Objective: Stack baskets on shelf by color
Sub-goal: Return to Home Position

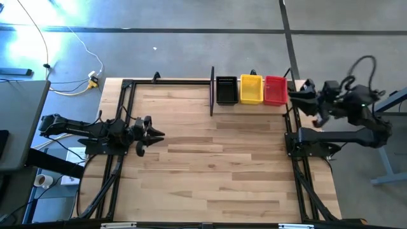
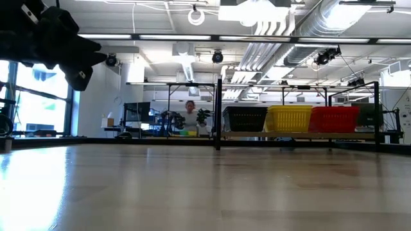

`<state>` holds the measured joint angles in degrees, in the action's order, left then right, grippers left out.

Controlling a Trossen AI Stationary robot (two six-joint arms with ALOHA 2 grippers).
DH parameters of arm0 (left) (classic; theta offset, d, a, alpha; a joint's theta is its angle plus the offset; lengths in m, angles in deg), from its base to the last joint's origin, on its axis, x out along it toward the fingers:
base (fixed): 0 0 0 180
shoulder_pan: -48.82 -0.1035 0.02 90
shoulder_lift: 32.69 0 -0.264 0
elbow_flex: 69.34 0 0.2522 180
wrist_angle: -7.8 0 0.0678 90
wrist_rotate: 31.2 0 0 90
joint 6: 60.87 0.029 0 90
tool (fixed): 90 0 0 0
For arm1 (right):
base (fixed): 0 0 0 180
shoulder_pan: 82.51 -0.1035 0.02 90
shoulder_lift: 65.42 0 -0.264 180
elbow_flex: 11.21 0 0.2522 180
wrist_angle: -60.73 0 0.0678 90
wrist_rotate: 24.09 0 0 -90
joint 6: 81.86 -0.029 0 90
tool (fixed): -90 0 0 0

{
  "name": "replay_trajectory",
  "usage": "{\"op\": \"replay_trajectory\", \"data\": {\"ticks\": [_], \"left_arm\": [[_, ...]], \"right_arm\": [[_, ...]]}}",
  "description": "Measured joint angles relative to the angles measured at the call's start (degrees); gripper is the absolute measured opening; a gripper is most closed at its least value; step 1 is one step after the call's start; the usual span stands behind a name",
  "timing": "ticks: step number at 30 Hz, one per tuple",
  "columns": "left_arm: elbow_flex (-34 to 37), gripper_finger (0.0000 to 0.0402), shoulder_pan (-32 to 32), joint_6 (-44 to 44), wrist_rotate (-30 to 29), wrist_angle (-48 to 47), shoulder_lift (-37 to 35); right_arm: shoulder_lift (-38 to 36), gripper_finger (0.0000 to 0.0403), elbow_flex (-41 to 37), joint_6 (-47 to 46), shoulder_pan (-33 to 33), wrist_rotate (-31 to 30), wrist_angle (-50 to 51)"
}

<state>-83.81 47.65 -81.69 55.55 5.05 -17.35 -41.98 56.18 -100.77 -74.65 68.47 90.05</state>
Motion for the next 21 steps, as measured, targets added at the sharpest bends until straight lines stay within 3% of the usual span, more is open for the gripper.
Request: {"op": "replay_trajectory", "data": {"ticks": [5,9,14,21], "left_arm": [[0.0,0.0097,0.0,0.0,-1.9,-0.9,0.0],[0.0,0.0097,0.0,0.0,-2.1,-0.9,0.0],[0.0,0.0097,0.0,0.0,-1.9,-0.9,0.0],[0.0,0.0097,0.0,0.0,-1.9,-0.9,0.0]], "right_arm": [[-1.4,0.0098,-0.1,4.2,0.0,-11.8,13.2],[-1.2,0.0098,-0.1,7.3,0.0,-16.8,17.8],[-1.5,0.0098,-1.2,8.7,0.0,-23.3,19.4],[-6.8,0.0098,-15.9,6.4,0.0,-24.9,12.5]]}}
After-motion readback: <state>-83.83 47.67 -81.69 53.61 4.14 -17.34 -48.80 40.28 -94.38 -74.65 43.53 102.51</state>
